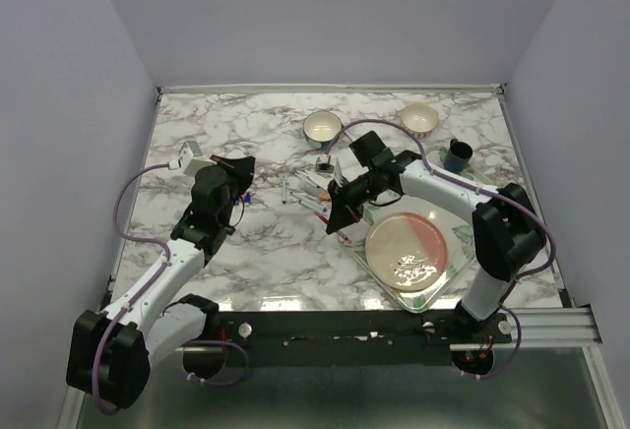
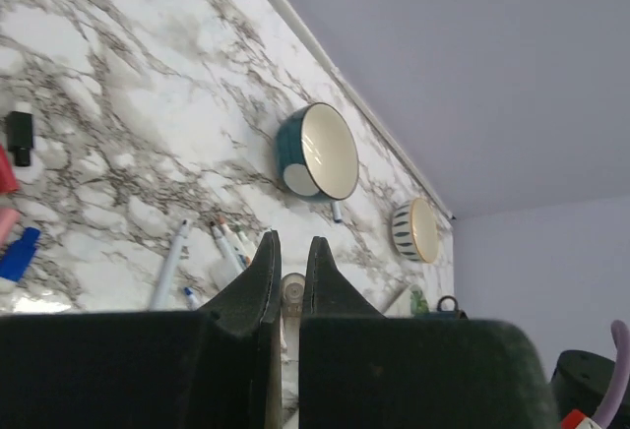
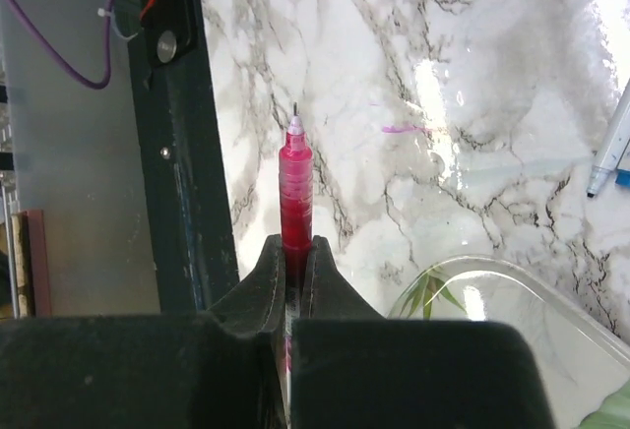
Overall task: Open the pen caps
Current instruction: Place the pen cap on the table with the left arm
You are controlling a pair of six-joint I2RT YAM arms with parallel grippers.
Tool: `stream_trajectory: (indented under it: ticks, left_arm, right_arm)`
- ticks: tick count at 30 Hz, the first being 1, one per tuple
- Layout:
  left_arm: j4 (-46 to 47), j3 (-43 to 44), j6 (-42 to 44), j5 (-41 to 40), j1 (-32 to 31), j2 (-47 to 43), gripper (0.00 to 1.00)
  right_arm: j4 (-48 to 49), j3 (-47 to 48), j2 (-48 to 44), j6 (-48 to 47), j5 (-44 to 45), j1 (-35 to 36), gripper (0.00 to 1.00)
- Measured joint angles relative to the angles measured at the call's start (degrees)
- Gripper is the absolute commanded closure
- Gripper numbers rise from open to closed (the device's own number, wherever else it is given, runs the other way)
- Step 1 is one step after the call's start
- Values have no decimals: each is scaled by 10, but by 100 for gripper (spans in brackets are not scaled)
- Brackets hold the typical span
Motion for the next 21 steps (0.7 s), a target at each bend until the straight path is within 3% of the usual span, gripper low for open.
stream_trajectory:
  ticks: [9,21]
  left_arm:
    - [-113,8,75,11,32,-4,100]
    - [-194,39,150,10,56,166,100]
  right_arm:
    - [-3,0,9,14,34,2,99]
    - [-3,0,19,18,46,2,99]
